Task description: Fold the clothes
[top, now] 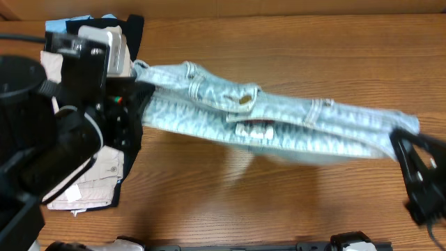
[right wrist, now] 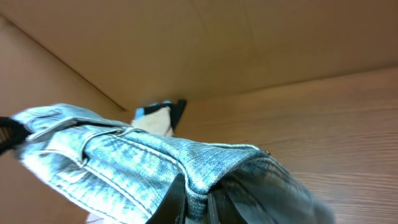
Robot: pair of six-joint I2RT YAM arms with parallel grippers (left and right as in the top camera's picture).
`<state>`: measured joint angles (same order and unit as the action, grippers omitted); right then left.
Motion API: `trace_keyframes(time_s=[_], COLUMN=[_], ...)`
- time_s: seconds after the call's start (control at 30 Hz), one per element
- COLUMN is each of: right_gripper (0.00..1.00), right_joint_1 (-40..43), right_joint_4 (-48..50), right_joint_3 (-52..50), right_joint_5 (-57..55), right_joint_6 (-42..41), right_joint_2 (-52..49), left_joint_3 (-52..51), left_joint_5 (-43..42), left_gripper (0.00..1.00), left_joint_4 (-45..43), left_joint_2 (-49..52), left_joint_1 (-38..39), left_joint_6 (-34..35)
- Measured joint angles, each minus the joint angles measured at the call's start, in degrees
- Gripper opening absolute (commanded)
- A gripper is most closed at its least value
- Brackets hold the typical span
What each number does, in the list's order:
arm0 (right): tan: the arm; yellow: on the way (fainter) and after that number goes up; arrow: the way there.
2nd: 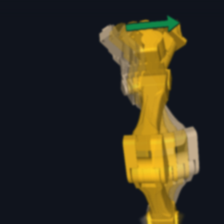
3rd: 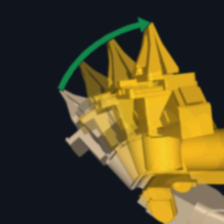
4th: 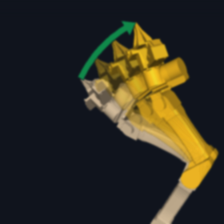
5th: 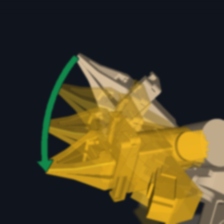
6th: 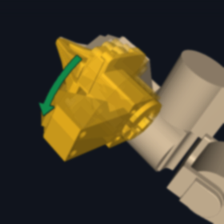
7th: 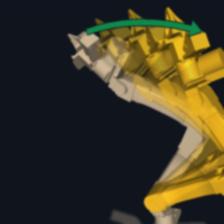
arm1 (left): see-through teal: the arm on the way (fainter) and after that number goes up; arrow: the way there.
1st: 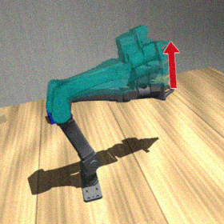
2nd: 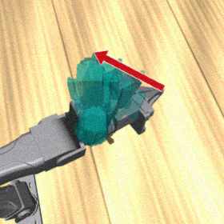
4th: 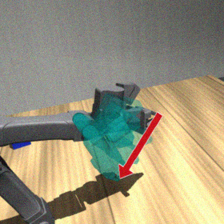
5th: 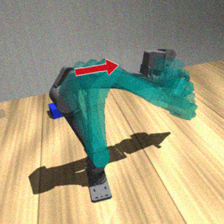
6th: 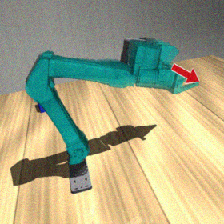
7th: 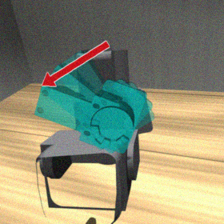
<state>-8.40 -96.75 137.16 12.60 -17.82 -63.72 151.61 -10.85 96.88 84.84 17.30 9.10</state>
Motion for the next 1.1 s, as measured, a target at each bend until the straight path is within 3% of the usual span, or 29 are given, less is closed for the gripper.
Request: trace_keyframes(time_s=[0.2,0.43,0.73,1.1], right_gripper=[0.04,0.04,0.04,0.04], right_joint_1=[0.0,0.0,0.0,0.7], right_joint_4=[-0.3,-0.3,3.7,21.2], right_joint_3=[-3.8,-19.1,-23.5,-23.6], right_joint_5=[0.7,-1.4,-9.3,-15.9], right_joint_6=[-2.4,-4.7,-5.0,-2.1], right_joint_2=[3.4,0.3,-21.8,-46.6], left_joint_3=[-8.2,-22.5,-28.5,-28.6], left_joint_5=[-2.2,1.4,7.8,14.1], left_gripper=[0.04,0.04,0.04,0.09], left_joint_4=[0.0,-0.6,-12.2,-35.3], left_joint_2=[-4.1,-1.8,16.5,38.5], left_joint_1=[0.0,0.0,-0.1,-0.1], left_joint_6=[0.5,2.7,3.6,4.3])
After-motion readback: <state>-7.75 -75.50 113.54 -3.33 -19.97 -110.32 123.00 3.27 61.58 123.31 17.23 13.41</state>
